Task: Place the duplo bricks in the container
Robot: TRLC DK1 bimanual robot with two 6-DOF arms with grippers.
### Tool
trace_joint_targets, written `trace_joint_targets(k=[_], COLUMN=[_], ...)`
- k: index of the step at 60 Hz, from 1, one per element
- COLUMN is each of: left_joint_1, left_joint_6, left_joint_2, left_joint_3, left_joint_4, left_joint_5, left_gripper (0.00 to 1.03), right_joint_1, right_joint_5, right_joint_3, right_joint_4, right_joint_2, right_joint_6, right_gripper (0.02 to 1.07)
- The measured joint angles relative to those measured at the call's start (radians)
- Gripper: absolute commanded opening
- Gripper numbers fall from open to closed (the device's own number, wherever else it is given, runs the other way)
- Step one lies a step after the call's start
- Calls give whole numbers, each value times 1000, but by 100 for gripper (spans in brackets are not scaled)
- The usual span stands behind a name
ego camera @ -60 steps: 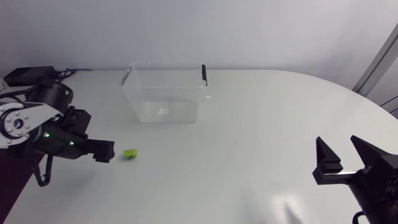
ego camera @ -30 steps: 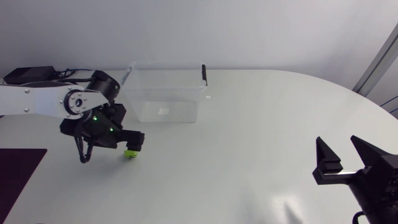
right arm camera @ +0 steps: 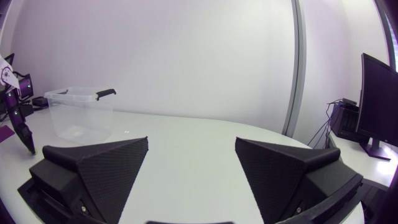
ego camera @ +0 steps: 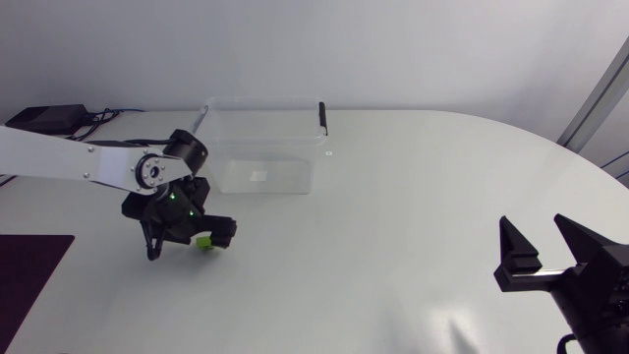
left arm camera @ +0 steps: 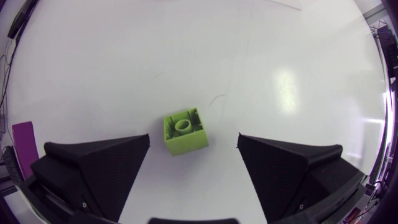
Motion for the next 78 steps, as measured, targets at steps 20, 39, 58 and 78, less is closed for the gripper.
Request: trace_joint_targets(k=[20, 39, 58, 78], left_joint_1=[42, 43, 44, 44], left_joint_6=[-11, -11, -11, 13], left_joint_2=[25, 24, -57, -244], left_joint_3=[7, -34, -46, 164], left_joint_4=[63, 100, 115, 54], left_joint_5=[0, -7, -12, -16], left_gripper=[46, 37, 35, 34], right_joint_1=[0, 0, 0, 0], right_joint_5=[0, 0, 0, 0], right_joint_3=[0, 0, 0, 0], right_joint_4=[0, 0, 0, 0], right_joint_2=[0, 0, 0, 0], right_joint_6=[0, 0, 0, 0], right_gripper=[103, 103, 103, 103])
